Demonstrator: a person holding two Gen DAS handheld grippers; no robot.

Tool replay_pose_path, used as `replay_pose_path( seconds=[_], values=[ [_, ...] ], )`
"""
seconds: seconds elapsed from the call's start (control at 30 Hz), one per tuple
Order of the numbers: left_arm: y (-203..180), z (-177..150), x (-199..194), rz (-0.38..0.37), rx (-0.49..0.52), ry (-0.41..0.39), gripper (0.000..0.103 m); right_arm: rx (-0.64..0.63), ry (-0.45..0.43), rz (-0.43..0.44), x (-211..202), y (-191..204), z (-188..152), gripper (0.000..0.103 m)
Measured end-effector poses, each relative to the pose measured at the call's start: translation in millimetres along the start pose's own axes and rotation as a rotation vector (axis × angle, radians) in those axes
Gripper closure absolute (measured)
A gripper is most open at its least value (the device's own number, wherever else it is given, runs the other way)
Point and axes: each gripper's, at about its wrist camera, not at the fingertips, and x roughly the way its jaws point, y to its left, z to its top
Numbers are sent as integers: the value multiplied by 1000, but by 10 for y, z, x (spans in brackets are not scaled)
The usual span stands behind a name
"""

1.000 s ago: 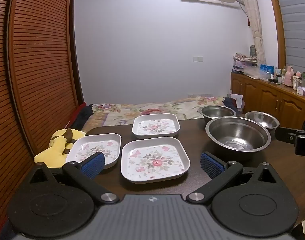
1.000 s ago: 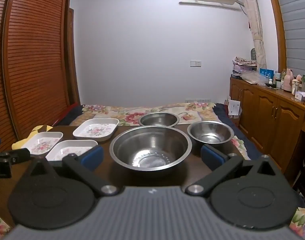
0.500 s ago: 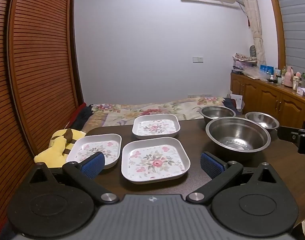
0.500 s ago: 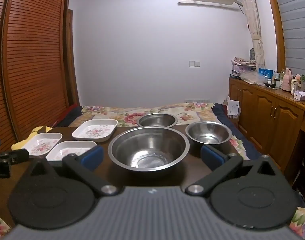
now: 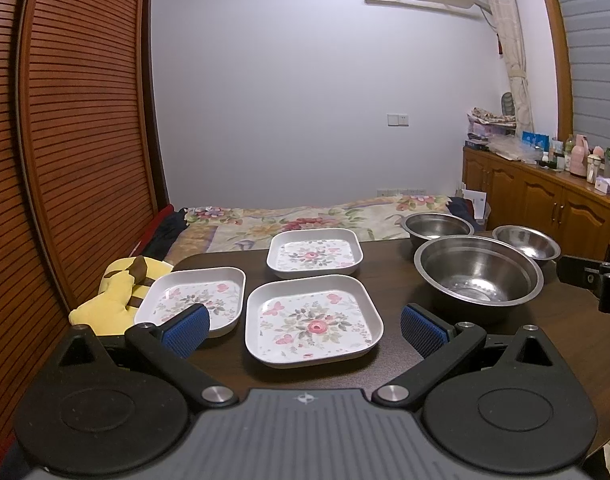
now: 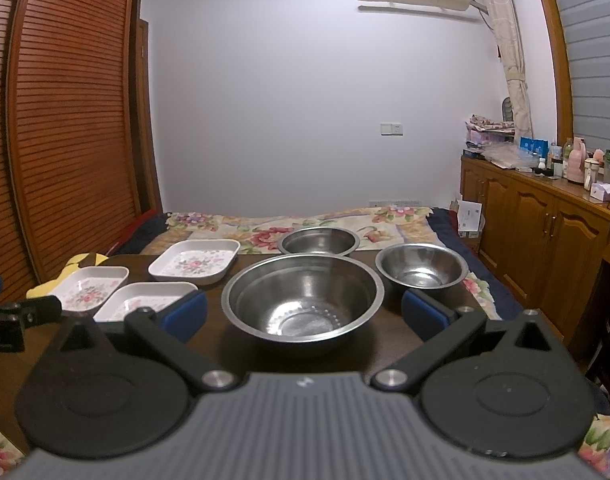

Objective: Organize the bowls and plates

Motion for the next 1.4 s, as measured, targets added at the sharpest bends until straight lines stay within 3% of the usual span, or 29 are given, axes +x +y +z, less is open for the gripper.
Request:
replay_pose_path(
  seconds=[1.4],
  values=[
    [82,-47,60,4,-12,14,0,-18,-8,15,-32,83,-2,0]
  ],
)
